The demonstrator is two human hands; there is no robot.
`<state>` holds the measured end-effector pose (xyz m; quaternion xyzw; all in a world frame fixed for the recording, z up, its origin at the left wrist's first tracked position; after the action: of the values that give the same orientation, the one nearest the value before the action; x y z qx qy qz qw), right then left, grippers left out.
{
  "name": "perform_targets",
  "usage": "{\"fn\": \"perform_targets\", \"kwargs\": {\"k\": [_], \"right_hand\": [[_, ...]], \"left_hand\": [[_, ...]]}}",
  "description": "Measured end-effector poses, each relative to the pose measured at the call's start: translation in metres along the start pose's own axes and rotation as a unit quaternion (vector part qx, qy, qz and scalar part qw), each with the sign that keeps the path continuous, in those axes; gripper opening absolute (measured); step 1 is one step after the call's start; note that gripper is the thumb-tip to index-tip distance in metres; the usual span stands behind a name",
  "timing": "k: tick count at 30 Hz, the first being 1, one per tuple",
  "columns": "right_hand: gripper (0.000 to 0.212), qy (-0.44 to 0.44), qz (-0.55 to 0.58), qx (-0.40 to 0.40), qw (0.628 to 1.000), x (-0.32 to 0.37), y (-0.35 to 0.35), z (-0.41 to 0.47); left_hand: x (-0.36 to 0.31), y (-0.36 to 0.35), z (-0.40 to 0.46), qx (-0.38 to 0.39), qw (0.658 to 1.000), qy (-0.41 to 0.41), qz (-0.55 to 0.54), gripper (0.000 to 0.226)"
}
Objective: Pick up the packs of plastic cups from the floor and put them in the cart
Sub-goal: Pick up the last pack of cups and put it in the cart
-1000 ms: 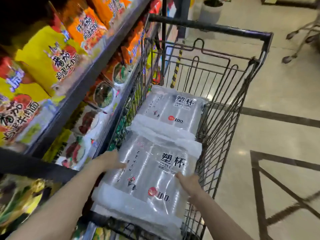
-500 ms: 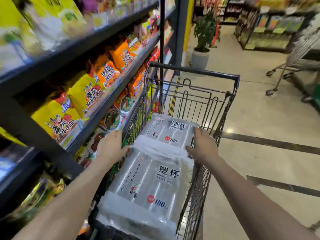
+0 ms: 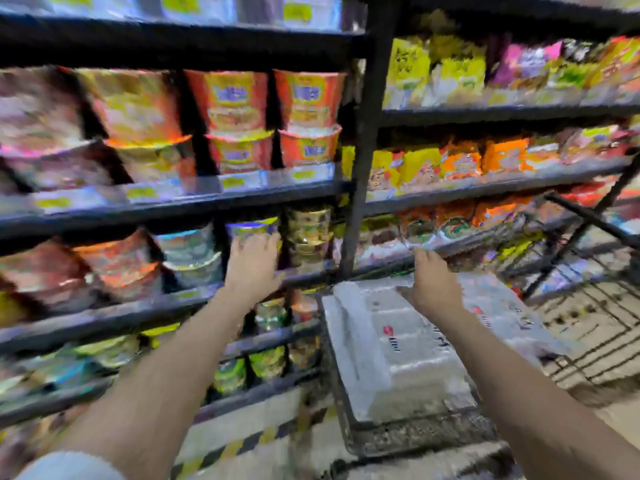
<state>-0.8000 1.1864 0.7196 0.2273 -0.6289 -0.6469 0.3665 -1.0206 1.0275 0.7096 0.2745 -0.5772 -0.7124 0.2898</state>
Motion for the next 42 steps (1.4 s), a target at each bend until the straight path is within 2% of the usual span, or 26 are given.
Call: {"fn": "perform_targets", "kwargs": {"k": [3,6,11,17,23,28,33,35,37,42], "right_hand": [[0.070,0.120,0.032,0.026,0.992,0.108,-0.025,-0.010],[0.071,0.217,0.036,0.056,0.974,0.213,-0.050,-0.041],[0.071,0.321,0.046,0.090,0.942,0.336,-0.094,-0.122],[0.070,0.326,0.060,0.155,0.931,0.405,-0.160,-0.224],[0.073,0.323,0.027,0.217,0.921,0.447,-0.217,-0.300],[0.068,0.340,-0.013,0.260,0.904,0.486,-0.265,-0.305],[0.069,0.402,-0.022,0.285,0.870,0.543,-0.327,-0.269],[0.069,0.421,-0.034,0.300,0.855,0.565,-0.362,-0.244],[0.069,0.441,-0.041,0.322,0.837,0.586,-0.405,-0.217],[0.068,0.484,-0.056,0.348,0.801,0.619,-0.530,-0.161]], "left_hand": [[0.125,0.021,-0.078,0.002,0.991,0.134,0.018,0.075],[0.233,0.038,-0.172,0.016,0.967,0.252,0.047,0.078],[0.348,0.047,-0.319,0.052,0.925,0.370,0.069,0.068],[0.419,0.021,-0.449,0.117,0.902,0.405,0.089,0.075],[0.452,-0.036,-0.551,0.156,0.873,0.462,0.006,0.073],[0.471,-0.100,-0.589,0.176,0.823,0.531,-0.094,0.072],[0.494,-0.160,-0.571,0.182,0.777,0.585,-0.147,0.071],[0.504,-0.190,-0.556,0.168,0.745,0.619,-0.181,0.070],[0.512,-0.230,-0.542,0.148,0.695,0.664,-0.231,0.070],[0.513,-0.359,-0.517,0.086,0.526,0.758,-0.377,0.071]]}}
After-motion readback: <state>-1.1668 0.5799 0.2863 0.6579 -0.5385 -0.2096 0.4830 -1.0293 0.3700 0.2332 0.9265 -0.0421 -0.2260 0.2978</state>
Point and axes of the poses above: each hand's wrist, its own z-axis towards the middle knuckle, its own y-axis out of the back of the hand, x = y × z, the point moved 10 cm from there along z, towards the middle knuckle, and after that the axes turned 13 degrees about y, right-handed, at the moved point
